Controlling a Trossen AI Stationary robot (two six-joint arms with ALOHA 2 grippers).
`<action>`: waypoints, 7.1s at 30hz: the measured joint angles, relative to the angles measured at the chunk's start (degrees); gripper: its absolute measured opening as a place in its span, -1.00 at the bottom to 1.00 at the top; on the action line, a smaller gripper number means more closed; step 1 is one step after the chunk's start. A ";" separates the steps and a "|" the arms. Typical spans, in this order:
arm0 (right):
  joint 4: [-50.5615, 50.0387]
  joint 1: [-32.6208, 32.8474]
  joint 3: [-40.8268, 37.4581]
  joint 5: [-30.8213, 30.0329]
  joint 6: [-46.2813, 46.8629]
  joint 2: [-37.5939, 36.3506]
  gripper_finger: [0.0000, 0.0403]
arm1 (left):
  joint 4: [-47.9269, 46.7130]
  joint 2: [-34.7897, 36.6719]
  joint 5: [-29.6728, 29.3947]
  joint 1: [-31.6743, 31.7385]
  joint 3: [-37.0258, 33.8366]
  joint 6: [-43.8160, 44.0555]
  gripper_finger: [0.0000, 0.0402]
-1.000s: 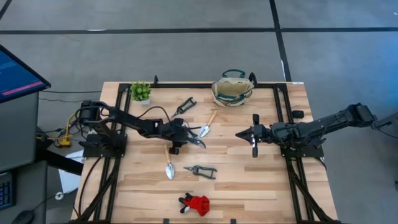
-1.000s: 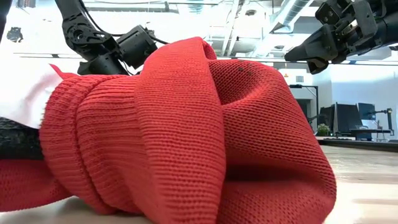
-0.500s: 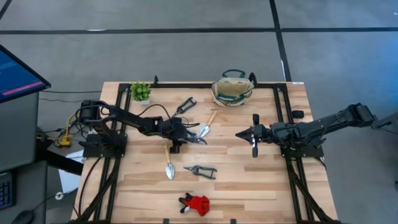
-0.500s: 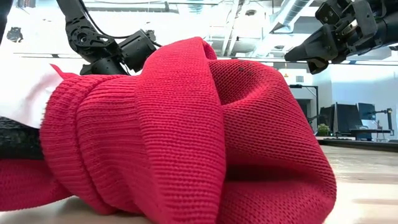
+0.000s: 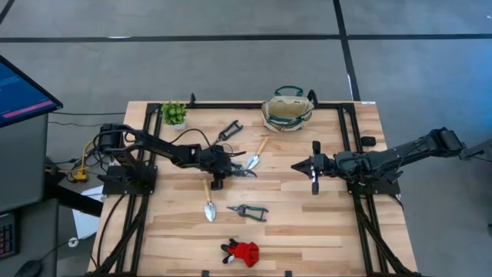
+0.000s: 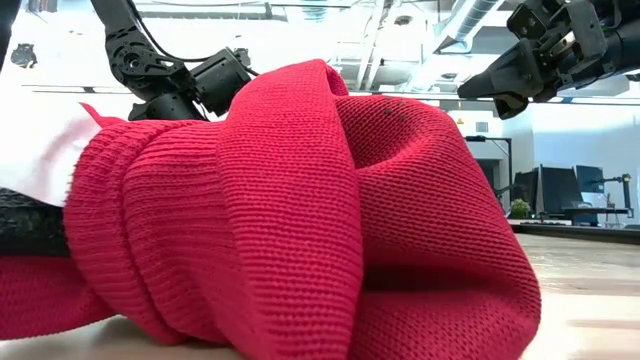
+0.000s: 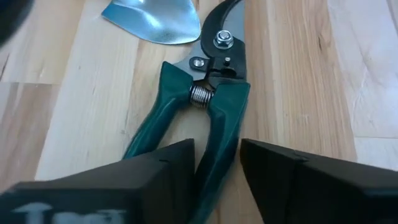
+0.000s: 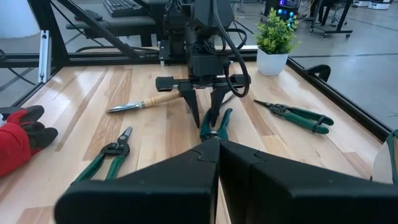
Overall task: Pick & Place Garden tools in Gardening bag
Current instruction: Put the middle green shears into the gardening bag
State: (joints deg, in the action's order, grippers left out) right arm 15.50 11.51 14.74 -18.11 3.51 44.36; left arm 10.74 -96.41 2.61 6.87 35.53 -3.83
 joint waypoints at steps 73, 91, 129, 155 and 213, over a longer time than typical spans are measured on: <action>35.35 -10.91 -0.02 -4.33 15.08 17.22 -0.73 | 33.05 4.80 -23.06 -3.56 7.67 -21.02 -0.80; 43.53 -12.85 13.47 -4.34 15.62 36.95 0.07 | 31.98 4.80 -22.99 -3.58 7.67 -20.77 -0.80; 43.95 -15.30 16.79 -3.82 9.27 38.73 -0.98 | 29.92 4.84 -25.57 -3.55 7.54 -19.44 -0.68; 42.50 -18.68 16.52 -4.73 5.11 38.70 -0.98 | 30.53 4.95 -26.40 -3.61 7.76 -18.42 -0.25; 7.45 -50.63 15.93 11.60 13.13 27.11 -0.98 | 27.21 32.21 -29.57 -3.61 -16.81 -3.16 -0.99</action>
State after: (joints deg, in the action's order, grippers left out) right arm 22.95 -39.12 30.68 -6.51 16.64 71.47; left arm 37.95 -64.20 -26.96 3.27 18.72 -6.98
